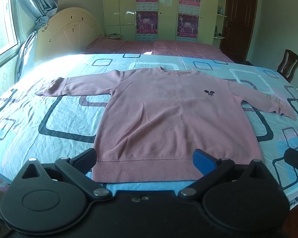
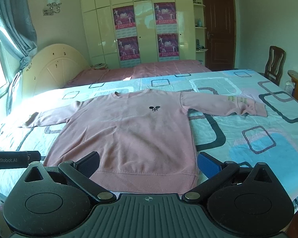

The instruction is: Fold small clothes

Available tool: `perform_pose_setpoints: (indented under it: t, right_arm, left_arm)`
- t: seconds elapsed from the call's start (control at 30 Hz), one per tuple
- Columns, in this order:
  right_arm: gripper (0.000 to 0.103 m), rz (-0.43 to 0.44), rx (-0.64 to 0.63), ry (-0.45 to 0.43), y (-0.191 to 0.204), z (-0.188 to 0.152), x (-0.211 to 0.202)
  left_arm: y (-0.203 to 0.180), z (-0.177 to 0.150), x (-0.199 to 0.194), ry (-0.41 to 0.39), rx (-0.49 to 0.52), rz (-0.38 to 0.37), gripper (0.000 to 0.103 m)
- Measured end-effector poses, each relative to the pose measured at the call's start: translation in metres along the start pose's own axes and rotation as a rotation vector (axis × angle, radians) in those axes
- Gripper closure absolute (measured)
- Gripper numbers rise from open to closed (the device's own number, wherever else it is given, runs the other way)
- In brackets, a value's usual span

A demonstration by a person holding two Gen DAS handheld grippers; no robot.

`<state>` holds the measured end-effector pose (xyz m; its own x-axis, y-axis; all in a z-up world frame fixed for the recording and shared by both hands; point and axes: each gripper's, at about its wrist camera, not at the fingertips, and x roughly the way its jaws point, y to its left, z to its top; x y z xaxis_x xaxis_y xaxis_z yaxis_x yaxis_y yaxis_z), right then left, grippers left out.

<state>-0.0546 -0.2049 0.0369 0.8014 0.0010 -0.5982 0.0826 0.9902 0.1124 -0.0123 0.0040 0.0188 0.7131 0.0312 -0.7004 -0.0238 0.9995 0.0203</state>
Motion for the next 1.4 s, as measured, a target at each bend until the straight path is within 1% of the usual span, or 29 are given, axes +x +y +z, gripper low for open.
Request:
perform_pose_setpoints:
  t: [0.17,0.53,0.7,0.9,1.23,1.4]
  right_arm:
    - [0.000,-0.015,0.007,0.007,-0.002,0.003,0.012]
    - [0.000,-0.049,0.025,0.001,-0.001,0.018,0.046]
    - [0.000,-0.067,0.030,-0.003,0.003,0.028,0.067]
    - [0.000,-0.086,0.068,0.016,0.003,0.042,0.100]
    - [0.000,-0.146,0.144,-0.014,0.002,0.072,0.143]
    - [0.000,-0.190,0.139,-0.018,-0.006,0.081,0.160]
  left_arm:
    - [0.002,0.008,0.011,-0.007,0.011,0.000,0.000]
    - [0.008,0.029,0.047,0.007,0.016,-0.022,0.000]
    - [0.013,0.044,0.071,0.019,0.014,-0.035,0.000]
    - [0.016,0.064,0.105,0.023,0.038,-0.043,0.000]
    - [0.020,0.098,0.155,0.049,0.062,-0.101,0.000]
    - [0.018,0.107,0.180,0.064,0.046,-0.105,0.000]
